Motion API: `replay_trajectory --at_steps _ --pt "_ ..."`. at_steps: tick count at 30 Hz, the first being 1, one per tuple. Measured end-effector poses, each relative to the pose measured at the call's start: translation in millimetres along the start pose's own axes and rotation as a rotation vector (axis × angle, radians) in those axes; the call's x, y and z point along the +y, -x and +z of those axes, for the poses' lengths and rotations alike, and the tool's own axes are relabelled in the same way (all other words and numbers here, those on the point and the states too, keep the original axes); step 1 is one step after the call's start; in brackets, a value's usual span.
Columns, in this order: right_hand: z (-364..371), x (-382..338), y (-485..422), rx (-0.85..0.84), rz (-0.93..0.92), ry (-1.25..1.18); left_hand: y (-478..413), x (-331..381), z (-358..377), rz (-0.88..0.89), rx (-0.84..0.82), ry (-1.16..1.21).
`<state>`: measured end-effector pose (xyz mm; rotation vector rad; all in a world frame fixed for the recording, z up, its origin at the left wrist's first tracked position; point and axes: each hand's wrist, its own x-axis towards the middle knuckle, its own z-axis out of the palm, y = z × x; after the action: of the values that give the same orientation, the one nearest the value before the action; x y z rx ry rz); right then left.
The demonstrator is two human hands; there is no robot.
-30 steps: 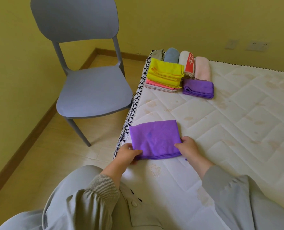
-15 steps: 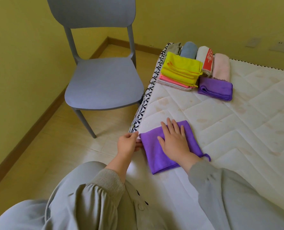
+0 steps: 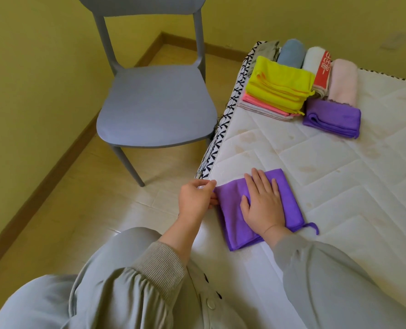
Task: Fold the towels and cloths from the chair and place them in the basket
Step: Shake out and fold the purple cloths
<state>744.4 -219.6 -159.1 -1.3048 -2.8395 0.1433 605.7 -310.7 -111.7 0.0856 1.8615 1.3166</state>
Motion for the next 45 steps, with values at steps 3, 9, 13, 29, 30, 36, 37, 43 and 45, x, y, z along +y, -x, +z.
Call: replay_trajectory --at_steps 3,9,13,29,30,36,37,43,45 --pt "0.9 0.6 -0.1 0.004 -0.002 -0.007 1.3 0.3 3.8 -0.086 -0.128 -0.022" --pt "0.5 0.8 0.3 0.016 0.000 -0.009 -0.9 8.7 -1.8 -0.403 -0.295 0.408" --pt "0.4 0.6 0.1 0.009 -0.001 -0.003 -0.4 10.3 -6.8 -0.528 -0.338 0.604" --pt "0.4 0.6 0.8 0.023 -0.006 -0.015 -7.6 -11.2 -0.8 -0.152 0.018 0.195" --pt "0.6 0.7 1.0 0.025 -0.007 -0.016 -9.0 -12.4 0.2 -0.131 0.040 0.136" --pt "0.5 0.9 -0.6 0.012 -0.014 -0.004 -1.2 -14.6 -0.4 0.353 0.205 -0.669" --pt "-0.2 0.8 -0.6 0.005 -0.018 0.000 -0.2 -14.4 0.3 0.482 0.221 -0.701" --pt "-4.1 10.1 5.6 0.016 -0.084 0.010 0.3 -24.1 17.3 1.127 0.075 -0.939" --pt "-4.7 13.4 7.6 0.018 -0.063 0.052 3.9 -30.6 22.8 1.047 -0.068 -1.123"
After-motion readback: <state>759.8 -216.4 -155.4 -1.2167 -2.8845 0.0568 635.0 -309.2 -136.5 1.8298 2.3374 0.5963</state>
